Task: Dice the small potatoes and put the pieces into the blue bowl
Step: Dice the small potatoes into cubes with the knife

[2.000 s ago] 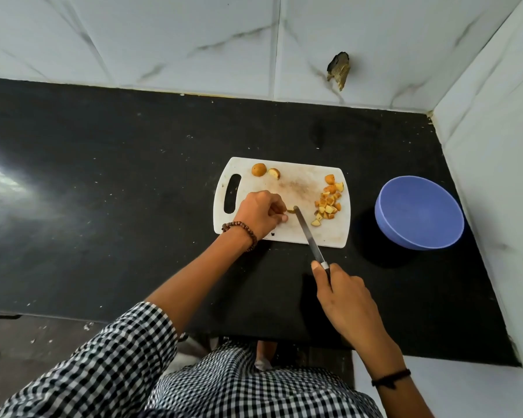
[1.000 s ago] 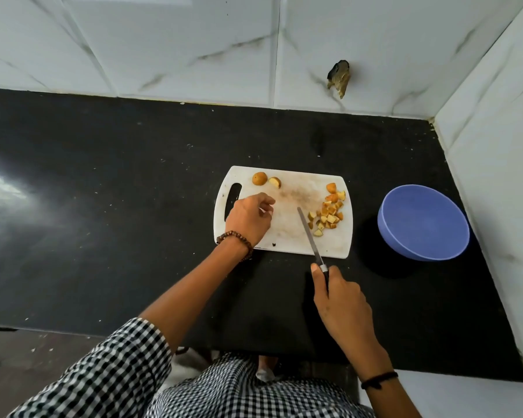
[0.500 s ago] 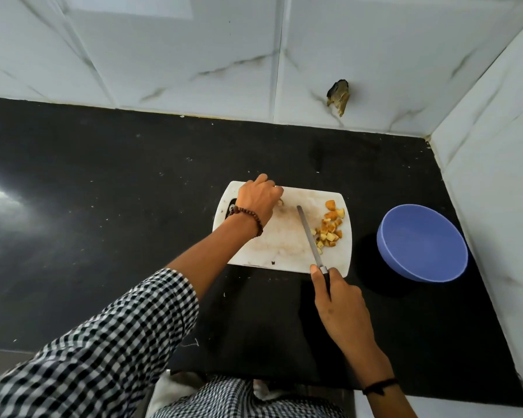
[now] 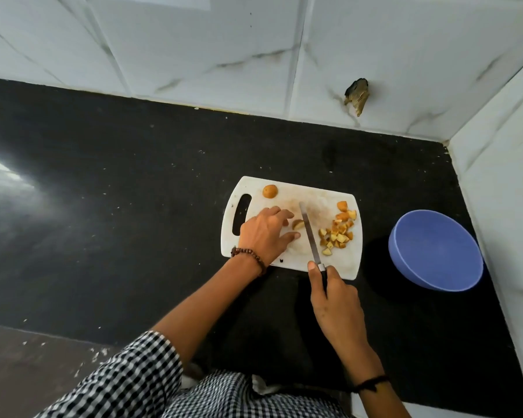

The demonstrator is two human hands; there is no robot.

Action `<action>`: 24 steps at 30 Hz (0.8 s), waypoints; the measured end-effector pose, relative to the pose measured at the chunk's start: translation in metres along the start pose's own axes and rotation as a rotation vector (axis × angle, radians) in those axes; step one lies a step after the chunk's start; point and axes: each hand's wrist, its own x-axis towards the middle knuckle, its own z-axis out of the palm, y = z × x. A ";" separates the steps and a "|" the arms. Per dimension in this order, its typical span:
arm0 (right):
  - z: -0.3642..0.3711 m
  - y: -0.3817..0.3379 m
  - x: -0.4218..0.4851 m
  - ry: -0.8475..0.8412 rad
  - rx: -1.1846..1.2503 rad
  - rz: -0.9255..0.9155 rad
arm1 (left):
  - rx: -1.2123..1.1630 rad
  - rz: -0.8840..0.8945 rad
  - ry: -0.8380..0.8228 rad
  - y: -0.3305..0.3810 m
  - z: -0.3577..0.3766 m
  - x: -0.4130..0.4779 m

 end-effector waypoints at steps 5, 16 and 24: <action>-0.002 0.002 0.005 0.045 0.016 0.011 | -0.013 -0.032 0.002 0.004 0.000 0.012; 0.008 -0.007 0.002 0.039 -0.060 -0.076 | -0.038 -0.044 -0.018 -0.002 -0.003 0.003; 0.018 -0.014 0.001 0.059 -0.150 -0.067 | 0.004 -0.018 0.016 0.006 -0.001 -0.004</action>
